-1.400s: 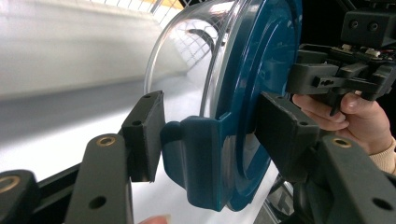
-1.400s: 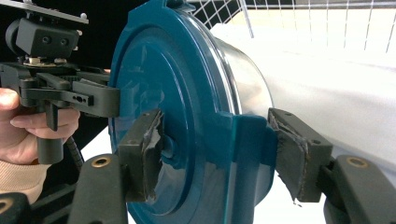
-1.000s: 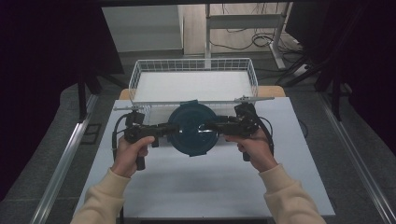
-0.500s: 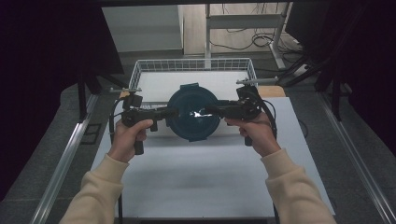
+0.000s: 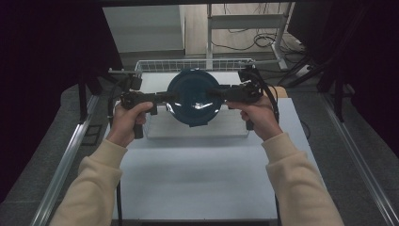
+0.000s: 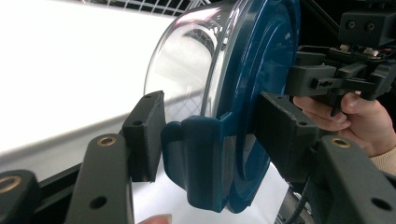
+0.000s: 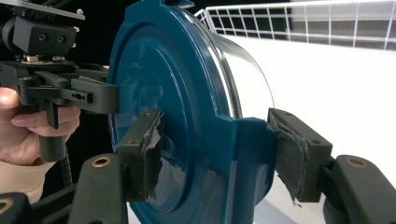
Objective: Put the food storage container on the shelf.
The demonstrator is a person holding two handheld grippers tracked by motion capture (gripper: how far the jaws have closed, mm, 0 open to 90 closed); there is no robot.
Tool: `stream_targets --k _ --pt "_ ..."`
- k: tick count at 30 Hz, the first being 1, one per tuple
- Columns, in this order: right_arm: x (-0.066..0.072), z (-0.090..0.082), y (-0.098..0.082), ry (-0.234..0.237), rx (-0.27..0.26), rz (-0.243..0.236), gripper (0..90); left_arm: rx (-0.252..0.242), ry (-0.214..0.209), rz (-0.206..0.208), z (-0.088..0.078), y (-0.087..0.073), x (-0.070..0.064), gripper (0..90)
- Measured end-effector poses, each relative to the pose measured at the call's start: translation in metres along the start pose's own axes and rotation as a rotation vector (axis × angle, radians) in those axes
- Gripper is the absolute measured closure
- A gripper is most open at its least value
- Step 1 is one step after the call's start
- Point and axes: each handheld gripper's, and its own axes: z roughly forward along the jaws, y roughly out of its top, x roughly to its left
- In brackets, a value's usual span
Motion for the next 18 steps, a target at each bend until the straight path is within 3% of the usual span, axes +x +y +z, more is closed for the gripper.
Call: stream_targets --k 7,18 --pt "-0.007 -0.001 0.020 -0.003 -0.009 0.001 37.9 0.004 -0.002 0.018 0.004 0.024 0.002 43.5" --pt "-0.028 0.006 0.036 -0.012 -0.004 0.042 37.8 0.021 -0.012 -0.012 0.021 0.044 0.018 43.5"
